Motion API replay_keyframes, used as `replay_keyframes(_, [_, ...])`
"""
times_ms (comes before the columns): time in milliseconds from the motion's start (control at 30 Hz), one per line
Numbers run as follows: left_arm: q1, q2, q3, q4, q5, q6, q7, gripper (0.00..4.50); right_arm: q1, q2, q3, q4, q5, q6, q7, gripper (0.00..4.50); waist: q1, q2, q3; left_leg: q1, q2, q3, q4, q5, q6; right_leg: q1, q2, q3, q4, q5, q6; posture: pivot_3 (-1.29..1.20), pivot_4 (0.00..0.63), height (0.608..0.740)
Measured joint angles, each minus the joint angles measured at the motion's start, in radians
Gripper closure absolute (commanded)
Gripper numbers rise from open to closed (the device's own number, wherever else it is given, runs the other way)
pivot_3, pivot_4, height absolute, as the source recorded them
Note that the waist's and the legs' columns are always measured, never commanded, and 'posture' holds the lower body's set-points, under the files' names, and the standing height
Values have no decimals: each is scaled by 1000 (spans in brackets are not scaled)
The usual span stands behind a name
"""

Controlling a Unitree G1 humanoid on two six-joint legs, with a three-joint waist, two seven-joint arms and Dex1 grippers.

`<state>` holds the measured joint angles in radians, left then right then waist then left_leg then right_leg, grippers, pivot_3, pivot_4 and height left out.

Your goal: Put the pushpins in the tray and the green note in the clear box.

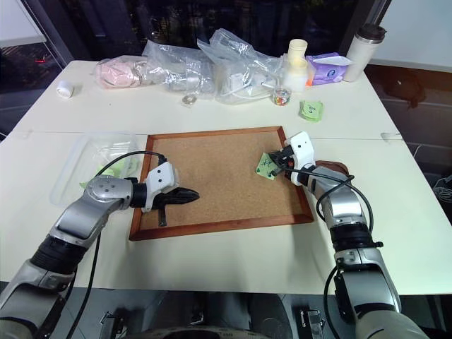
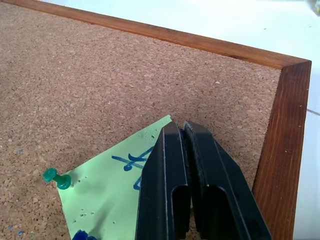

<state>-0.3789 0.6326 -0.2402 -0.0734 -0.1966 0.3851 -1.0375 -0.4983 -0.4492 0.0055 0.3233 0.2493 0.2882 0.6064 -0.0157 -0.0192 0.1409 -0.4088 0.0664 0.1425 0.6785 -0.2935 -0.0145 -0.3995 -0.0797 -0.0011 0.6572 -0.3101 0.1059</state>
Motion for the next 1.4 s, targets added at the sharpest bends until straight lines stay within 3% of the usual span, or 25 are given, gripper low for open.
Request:
replay_keyframes(333, [-10,28,-24,-17,33,-1,-13,4500,21,44,-45,-56,15,5,-48,4414,-2,3,1,0,0,1,0,0,0,0,0,0,0,0,0,0,150,737])
replay_keyframes(767, [-58,-3,-47,51,57,-26,-25,4500,9,42,-157,-96,41,-26,-104,4414,7,4,0,1,-1,-1,3,0,0,4,-1,-1,0,0,0,0,150,737])
replay_keyframes(967, [-66,-5,-42,62,55,-26,-43,4500,114,-42,-245,-206,68,64,-133,4414,6,4,0,1,-1,-2,3,0,1,4,-1,-2,0,0,0,0,150,737])
replay_keyframes(1133, [-88,-16,-41,93,52,-24,-56,4500,289,-59,-295,-321,74,143,-167,4414,5,5,0,1,-2,-3,3,0,1,5,-1,-2,0,0,0,0,150,737])
replay_keyframes(1400, [-98,-27,-39,102,53,-20,-71,4500,330,-48,-340,-361,97,186,-214,4414,7,5,0,1,-2,-6,3,-1,1,5,-1,-2,0,0,0,0,150,737])
